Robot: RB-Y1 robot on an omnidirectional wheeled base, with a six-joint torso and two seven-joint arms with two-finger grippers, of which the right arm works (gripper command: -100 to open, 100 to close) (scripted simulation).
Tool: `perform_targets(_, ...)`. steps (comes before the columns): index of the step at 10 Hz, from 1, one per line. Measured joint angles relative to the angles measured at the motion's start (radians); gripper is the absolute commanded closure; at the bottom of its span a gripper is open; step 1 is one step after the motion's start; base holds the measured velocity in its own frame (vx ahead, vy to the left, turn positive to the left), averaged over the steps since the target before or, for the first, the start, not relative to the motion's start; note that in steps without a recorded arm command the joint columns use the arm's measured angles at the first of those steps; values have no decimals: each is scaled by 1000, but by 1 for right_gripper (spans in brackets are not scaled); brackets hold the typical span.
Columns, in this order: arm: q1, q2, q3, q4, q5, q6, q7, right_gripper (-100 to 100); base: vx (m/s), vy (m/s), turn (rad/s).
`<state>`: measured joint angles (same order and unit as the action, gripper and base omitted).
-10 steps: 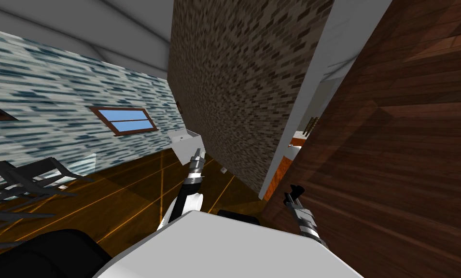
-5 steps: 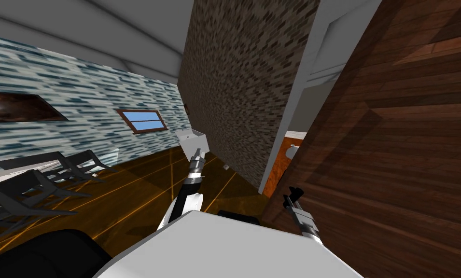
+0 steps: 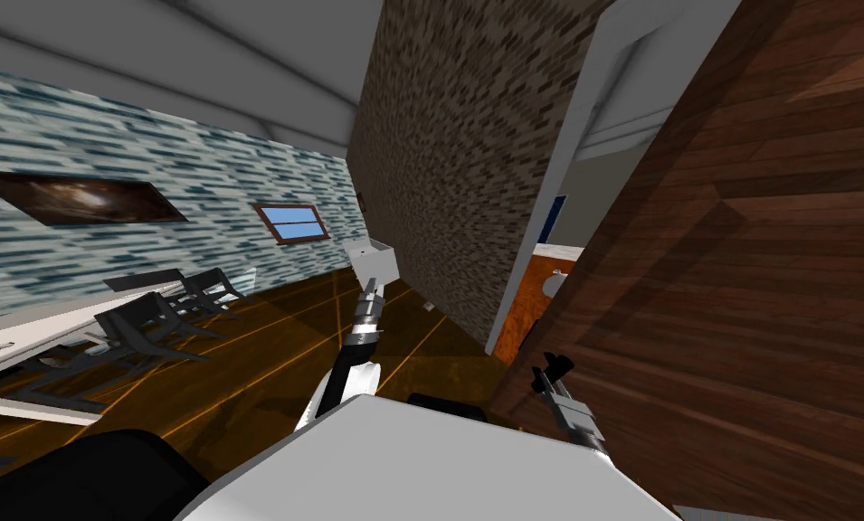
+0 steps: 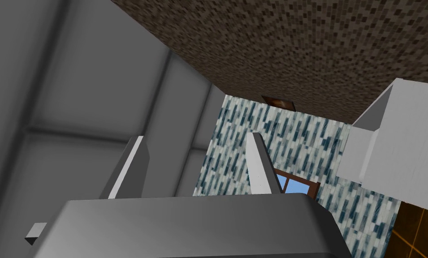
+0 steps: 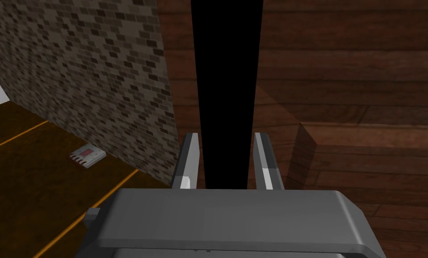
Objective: Pull the door open
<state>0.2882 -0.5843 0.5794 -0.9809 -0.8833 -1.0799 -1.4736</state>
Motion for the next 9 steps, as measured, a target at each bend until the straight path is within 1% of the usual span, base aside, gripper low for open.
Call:
perform_targets(1,5,-5,13,4,7,-13,-11,100,-286,-40,148)
perform_targets(2,8,-14,27,13,16,-28,-26,100,-132,-9,32)
perform_targets(3,10,-13,32,15,18,-29,-30,100,-142,-12,117)
perform_targets(4,13,-20,39,19,20,-35,-36,100,-218,-32,144)
perform_targets(7,10,-40,64,33,28,-67,-63,100,-235,-50,147)
perform_targets(9,12,-53,87,49,37,-94,-84,100,-252,-34,138)
